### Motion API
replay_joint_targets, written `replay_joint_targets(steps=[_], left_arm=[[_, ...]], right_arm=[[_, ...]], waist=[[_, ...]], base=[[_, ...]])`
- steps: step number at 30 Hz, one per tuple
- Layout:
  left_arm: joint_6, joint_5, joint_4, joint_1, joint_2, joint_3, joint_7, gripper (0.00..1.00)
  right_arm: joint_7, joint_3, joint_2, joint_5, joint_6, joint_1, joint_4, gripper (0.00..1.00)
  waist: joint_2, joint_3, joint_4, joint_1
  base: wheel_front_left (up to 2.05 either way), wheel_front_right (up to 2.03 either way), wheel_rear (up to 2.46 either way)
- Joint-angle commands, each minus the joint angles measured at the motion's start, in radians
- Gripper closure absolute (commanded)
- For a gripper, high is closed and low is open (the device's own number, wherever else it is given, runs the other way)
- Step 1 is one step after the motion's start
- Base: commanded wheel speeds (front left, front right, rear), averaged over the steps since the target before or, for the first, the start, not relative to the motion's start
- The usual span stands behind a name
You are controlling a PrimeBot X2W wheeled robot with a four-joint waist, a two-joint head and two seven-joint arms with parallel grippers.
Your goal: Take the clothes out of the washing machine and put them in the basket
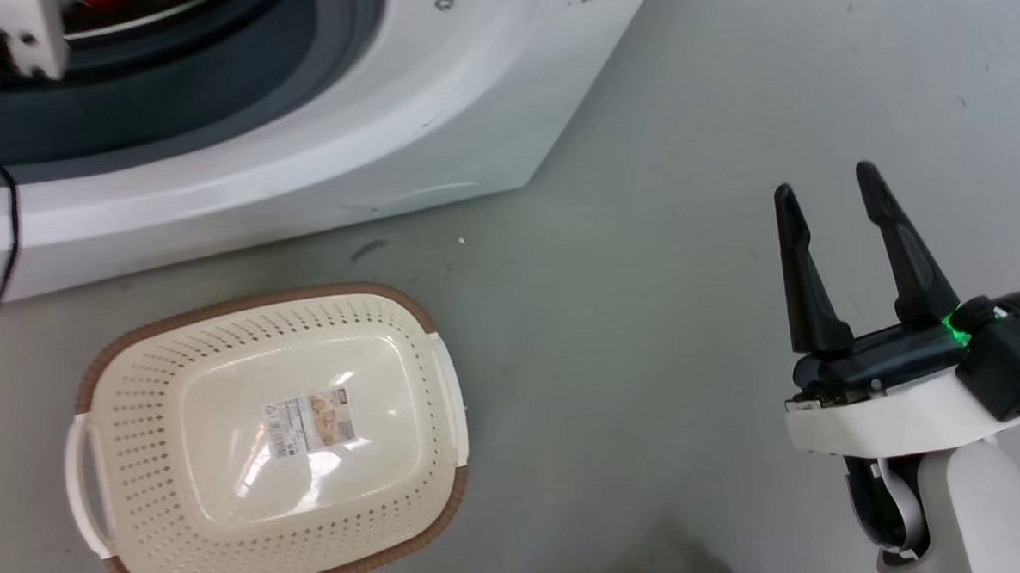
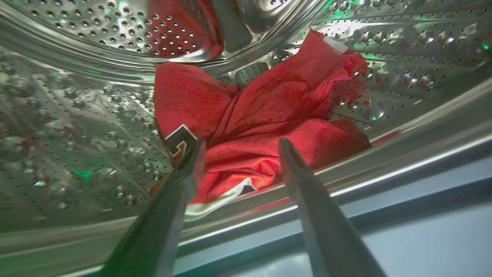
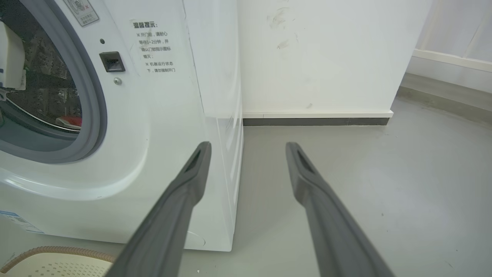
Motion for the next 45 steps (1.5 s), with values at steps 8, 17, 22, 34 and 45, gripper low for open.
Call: replay_joint_targets(steps=[8,17,22,34,45], left_arm=[[0.002,-0.042,0.048,-0.156,0.031,0.006,0.215,0.00],[0.002,-0.008,0.068,-0.294,0.070,-0.057,0.398,0.00],[0.002,0.005,0.071,-0.328,0.084,-0.076,0.423,0.00],[0.003,0.013,0.095,-0.357,0.088,-0.104,0.410,0.00],[0.003,0.004,0.117,-0.364,0.080,-0.122,0.376,1.00]], right_arm=[[-0.002,-0.007,0.002,0.046,-0.001,-0.040,-0.011,0.00],[-0.002,-0.014,0.002,0.083,-0.001,-0.074,-0.021,0.00],[-0.002,-0.010,0.002,0.099,-0.001,-0.080,-0.024,0.00],[-0.002,-0.008,0.002,0.113,-0.001,-0.092,-0.025,0.00],[-0.002,-0.002,0.002,0.121,-0.001,-0.089,-0.016,0.00]], waist=[[0.0000,0.118,-0.066,0.0001],[0.0000,0.207,-0.086,0.0001],[0.0000,0.239,-0.098,0.0001],[0.0000,0.275,-0.107,0.0001],[0.0000,0.275,-0.109,0.0001]], base=[[0.00,0.00,0.00],[0.00,0.00,0.00],[0.00,0.00,0.00],[0.00,0.00,0.00],[0.00,0.00,0.00]])
